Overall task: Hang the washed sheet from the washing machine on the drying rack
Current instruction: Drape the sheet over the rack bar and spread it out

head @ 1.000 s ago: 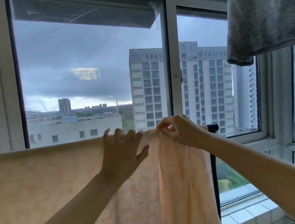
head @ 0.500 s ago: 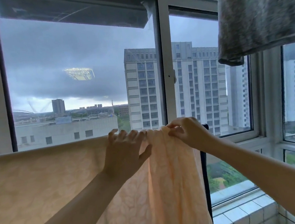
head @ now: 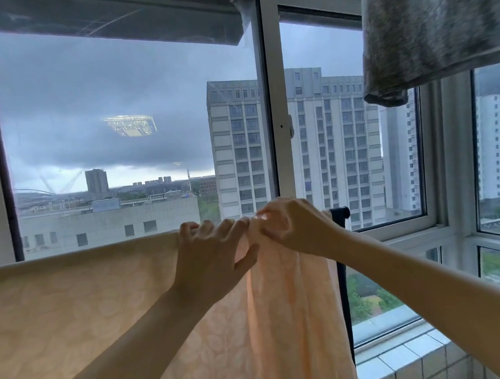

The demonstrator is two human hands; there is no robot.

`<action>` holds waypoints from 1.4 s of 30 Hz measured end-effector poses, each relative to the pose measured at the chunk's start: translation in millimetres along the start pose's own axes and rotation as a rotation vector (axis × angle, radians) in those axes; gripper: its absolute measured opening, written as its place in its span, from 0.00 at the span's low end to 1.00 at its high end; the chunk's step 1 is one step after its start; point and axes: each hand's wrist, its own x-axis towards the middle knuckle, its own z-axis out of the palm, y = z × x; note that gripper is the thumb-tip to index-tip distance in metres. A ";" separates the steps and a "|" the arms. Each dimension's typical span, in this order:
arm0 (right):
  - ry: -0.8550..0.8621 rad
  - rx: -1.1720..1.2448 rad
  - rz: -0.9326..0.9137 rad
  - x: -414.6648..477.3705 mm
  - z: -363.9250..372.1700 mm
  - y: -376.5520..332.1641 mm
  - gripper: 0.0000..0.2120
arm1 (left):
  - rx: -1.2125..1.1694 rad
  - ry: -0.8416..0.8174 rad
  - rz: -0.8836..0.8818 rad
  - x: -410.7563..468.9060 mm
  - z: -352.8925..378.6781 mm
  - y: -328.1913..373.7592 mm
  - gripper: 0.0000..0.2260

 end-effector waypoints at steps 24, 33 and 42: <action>0.059 -0.008 0.074 -26.0 -25.4 47.6 0.05 | 0.062 -0.101 0.061 18.5 15.8 37.6 0.26; 0.305 -0.037 0.536 -41.7 -34.1 73.8 0.14 | 0.054 -0.073 0.053 19.4 24.5 36.3 0.27; 0.172 0.384 0.944 -29.9 -29.1 60.2 0.31 | 0.057 -0.080 0.041 19.9 27.3 35.4 0.27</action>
